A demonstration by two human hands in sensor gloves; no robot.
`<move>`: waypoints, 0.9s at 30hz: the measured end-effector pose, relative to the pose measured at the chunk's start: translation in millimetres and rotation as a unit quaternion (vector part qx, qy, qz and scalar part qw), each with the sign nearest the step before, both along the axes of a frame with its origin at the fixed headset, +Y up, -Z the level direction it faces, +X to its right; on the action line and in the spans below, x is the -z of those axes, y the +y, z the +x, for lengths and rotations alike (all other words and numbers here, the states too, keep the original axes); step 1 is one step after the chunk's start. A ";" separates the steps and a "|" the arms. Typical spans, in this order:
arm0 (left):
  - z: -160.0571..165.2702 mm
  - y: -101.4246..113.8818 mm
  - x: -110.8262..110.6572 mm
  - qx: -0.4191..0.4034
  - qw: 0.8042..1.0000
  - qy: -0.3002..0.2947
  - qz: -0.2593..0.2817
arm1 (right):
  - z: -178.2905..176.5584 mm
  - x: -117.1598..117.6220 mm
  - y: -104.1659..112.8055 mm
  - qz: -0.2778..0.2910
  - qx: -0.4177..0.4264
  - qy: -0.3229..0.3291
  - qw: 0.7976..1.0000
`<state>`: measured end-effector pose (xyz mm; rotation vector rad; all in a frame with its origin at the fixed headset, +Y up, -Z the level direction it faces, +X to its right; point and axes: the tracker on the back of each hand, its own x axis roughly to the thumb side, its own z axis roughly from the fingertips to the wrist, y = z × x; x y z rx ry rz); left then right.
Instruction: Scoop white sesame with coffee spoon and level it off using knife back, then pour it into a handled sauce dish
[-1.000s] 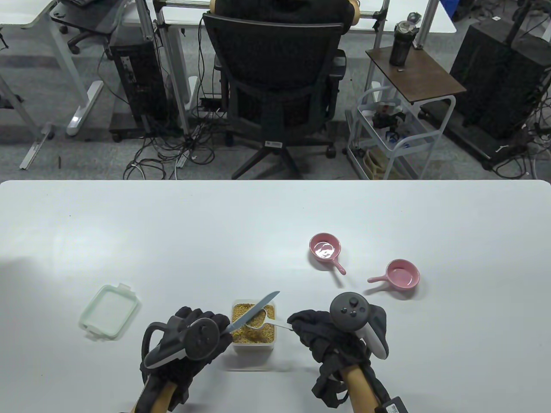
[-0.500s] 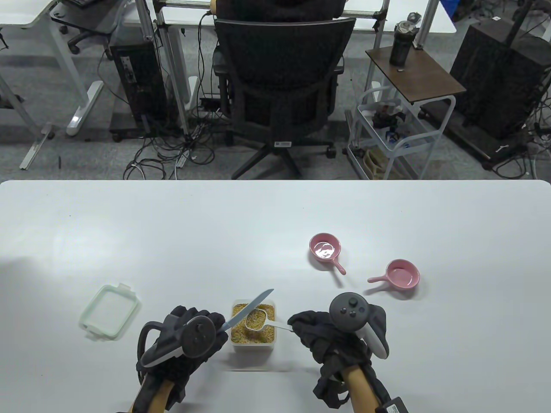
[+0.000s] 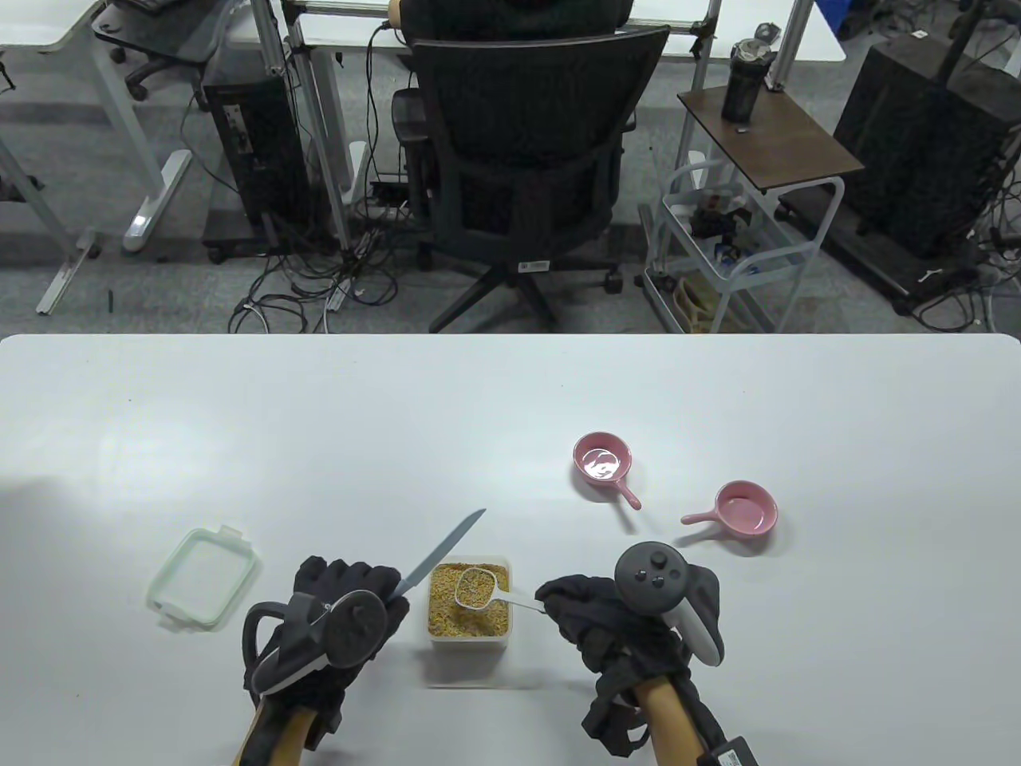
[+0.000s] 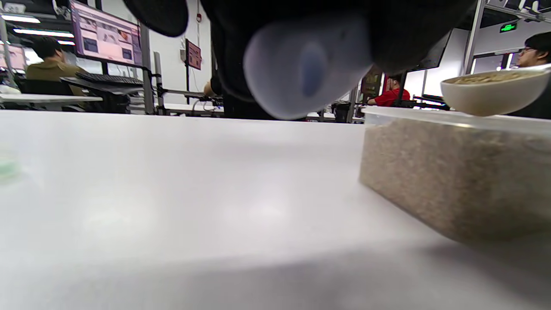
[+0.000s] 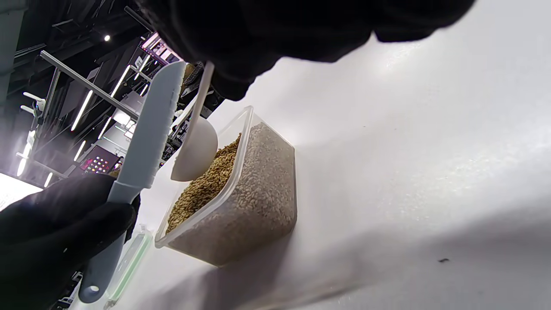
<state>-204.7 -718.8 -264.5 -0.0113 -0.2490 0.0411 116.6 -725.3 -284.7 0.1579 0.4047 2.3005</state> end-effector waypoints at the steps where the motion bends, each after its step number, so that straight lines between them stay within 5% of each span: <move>1: 1.2 -1.9 1.5 0.018 1.000 0.000 -0.013 | 0.1 0.0 0.1 0.000 0.000 0.000 1.000; 4: 4.1 -6.5 4.0 0.088 0.994 0.004 -0.059 | 0.1 0.0 0.1 0.000 -0.001 0.000 1.000; 10: -1.5 0.0 1.9 0.007 0.999 0.002 -0.031 | 0.9 -0.1 0.5 0.001 0.001 -0.001 1.000; 16: 3.2 -10.1 5.1 0.048 0.996 -0.003 -0.080 | 0.8 -0.6 0.5 -0.001 -0.002 0.001 1.000; 27: -27.2 -22.1 16.1 0.036 0.989 0.129 -0.070 | 1.9 -1.2 1.7 0.002 0.000 -0.004 1.000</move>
